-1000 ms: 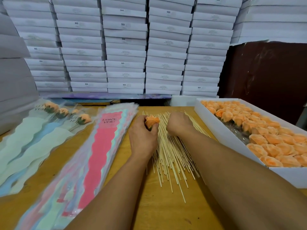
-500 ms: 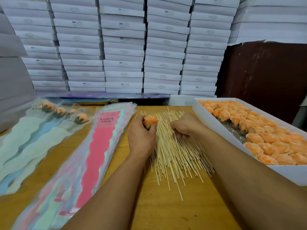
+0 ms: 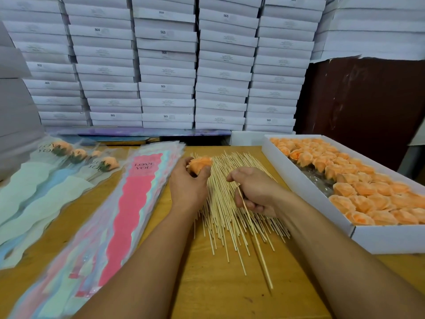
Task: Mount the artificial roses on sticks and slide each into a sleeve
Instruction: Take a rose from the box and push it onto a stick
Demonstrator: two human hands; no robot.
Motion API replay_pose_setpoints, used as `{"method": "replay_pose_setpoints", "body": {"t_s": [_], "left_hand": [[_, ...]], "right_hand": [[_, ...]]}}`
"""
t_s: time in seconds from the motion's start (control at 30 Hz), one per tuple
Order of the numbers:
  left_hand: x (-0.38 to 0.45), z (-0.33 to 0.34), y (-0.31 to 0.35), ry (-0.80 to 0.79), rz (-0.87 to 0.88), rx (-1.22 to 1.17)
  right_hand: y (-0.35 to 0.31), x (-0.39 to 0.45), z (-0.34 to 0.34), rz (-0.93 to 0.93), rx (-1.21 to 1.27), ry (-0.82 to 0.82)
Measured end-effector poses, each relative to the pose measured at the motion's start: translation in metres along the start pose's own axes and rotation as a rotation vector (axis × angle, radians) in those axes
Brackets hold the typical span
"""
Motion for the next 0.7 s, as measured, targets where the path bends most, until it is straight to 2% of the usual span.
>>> {"method": "replay_pose_setpoints", "body": {"t_s": [0.3,0.5,0.7], "left_hand": [[-0.001,-0.001,-0.006,-0.023,-0.279,-0.511],[-0.005,0.004,-0.009,-0.095,-0.480,-0.801],[-0.006,0.009,-0.012,-0.170,-0.644,-0.915]], "right_hand": [[-0.006,-0.016,0.010,-0.044,0.224,-0.149],[-0.007,-0.021,0.014,-0.057,0.144,-0.224],[-0.009,-0.025,0.022,-0.135,0.046,-0.279]]}}
Point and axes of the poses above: each hand's wrist, its own x-axis towards the middle knuckle, its own z-axis out of the palm, y = z × x, the point moved 6 cm from there along x, towards the middle knuckle, and after that the axes turned 4 degrees about -z, right-handed, at the moved point
